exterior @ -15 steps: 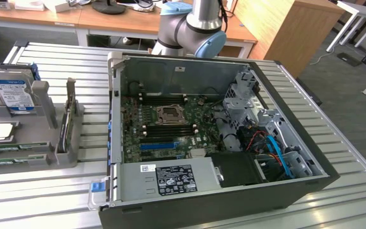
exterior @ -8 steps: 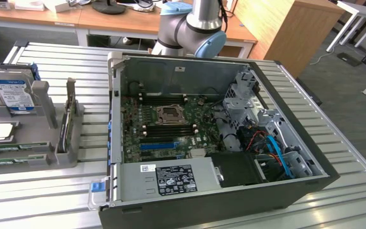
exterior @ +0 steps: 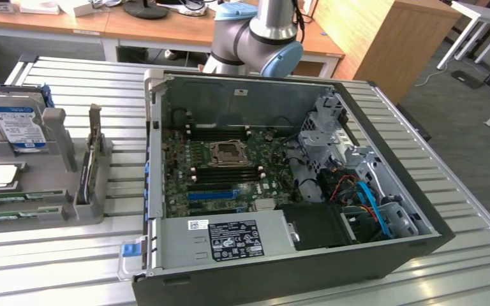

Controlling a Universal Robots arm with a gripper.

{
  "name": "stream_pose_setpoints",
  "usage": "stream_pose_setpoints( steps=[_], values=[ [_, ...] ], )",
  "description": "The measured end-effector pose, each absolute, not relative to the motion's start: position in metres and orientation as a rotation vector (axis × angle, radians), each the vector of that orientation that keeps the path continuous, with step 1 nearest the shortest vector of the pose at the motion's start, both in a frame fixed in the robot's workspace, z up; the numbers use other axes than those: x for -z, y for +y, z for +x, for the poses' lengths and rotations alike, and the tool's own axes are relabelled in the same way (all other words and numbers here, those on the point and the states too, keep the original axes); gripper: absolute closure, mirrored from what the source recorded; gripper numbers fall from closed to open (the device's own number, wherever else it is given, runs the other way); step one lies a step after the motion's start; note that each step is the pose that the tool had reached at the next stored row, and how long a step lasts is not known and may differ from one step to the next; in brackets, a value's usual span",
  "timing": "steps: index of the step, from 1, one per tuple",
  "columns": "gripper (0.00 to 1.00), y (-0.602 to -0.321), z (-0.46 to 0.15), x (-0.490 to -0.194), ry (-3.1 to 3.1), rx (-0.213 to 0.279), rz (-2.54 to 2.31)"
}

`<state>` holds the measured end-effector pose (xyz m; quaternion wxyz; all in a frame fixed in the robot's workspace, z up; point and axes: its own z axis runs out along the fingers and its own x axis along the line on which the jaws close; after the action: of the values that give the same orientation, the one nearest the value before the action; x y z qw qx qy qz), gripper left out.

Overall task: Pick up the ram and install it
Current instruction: 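Pick up the ram and move it above insertion slot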

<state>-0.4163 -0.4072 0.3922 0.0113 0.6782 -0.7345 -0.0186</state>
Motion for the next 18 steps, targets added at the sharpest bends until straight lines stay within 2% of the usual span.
stream_pose_setpoints(
  steps=[18],
  values=[
    [0.89, -0.4072, -0.4164, -0.3922, -2.294, 0.051, 2.121]
  ],
)
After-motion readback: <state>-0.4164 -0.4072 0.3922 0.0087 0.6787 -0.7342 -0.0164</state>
